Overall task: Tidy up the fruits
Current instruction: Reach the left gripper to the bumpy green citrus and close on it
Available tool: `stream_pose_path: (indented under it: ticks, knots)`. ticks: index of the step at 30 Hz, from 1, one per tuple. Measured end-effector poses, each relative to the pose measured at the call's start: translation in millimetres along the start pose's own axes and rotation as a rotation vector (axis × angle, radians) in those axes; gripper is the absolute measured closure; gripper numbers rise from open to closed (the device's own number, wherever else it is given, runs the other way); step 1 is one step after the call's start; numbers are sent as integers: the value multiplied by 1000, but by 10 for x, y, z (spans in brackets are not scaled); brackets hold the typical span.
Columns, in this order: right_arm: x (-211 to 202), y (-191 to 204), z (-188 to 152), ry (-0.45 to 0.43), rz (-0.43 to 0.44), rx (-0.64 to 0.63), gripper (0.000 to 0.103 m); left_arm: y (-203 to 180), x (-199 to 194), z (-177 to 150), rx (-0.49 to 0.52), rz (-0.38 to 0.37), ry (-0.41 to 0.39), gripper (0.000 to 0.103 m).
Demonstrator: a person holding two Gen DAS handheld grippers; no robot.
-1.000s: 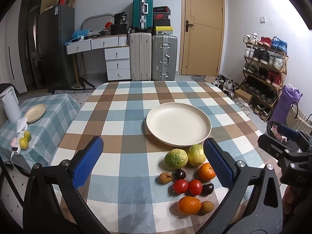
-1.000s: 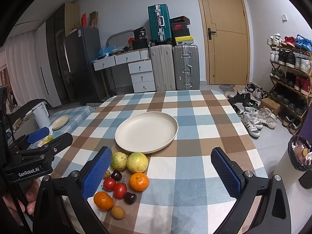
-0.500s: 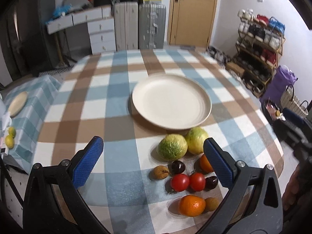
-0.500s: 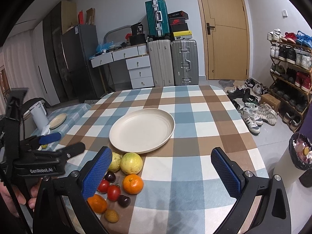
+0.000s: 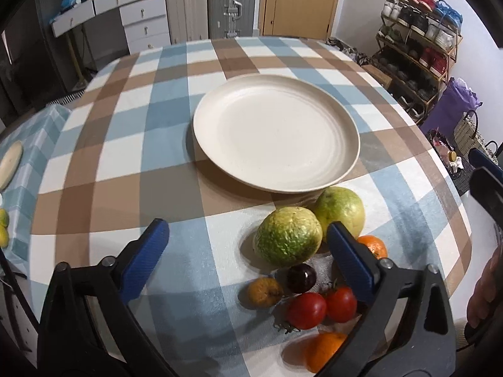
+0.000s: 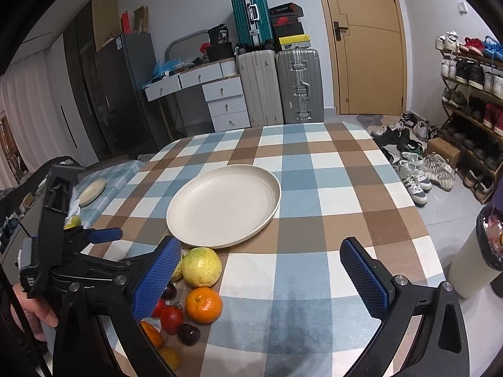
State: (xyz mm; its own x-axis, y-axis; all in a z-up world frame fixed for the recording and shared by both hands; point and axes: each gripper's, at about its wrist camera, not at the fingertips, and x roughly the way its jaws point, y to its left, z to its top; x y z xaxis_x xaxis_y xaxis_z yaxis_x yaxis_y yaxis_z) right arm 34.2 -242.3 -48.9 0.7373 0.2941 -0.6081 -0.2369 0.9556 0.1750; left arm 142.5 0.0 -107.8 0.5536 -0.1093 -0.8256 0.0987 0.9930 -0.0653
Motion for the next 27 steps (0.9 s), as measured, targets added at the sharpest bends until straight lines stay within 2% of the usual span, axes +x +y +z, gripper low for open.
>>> stream_pose_path:
  ticks: [4,11,16,17,18,20,27]
  knots:
    - [15,6,4,1,4,0,0,-16,116,-11,19,-27,24,5]
    - [12,20,4,2,11,-3,0,-2,214,-16,-8,-104,58,14]
    - [7,19,1,1,11,-1,0,44,305,-14,-58,-193,103,28]
    - [9,21,0,1,10,-1,0,58,318,-14,-64,-204,106,36]
    - [9,22,0,2,11,-1,0,60,337,-15,-66,-212,115,48]
    - [9,26,-3,2,11,-1,0,51,365,-24,-61,-218,130,56]
    - [12,30,-6,2,10,1,0,76,342,-29,-76,-233,130,57]
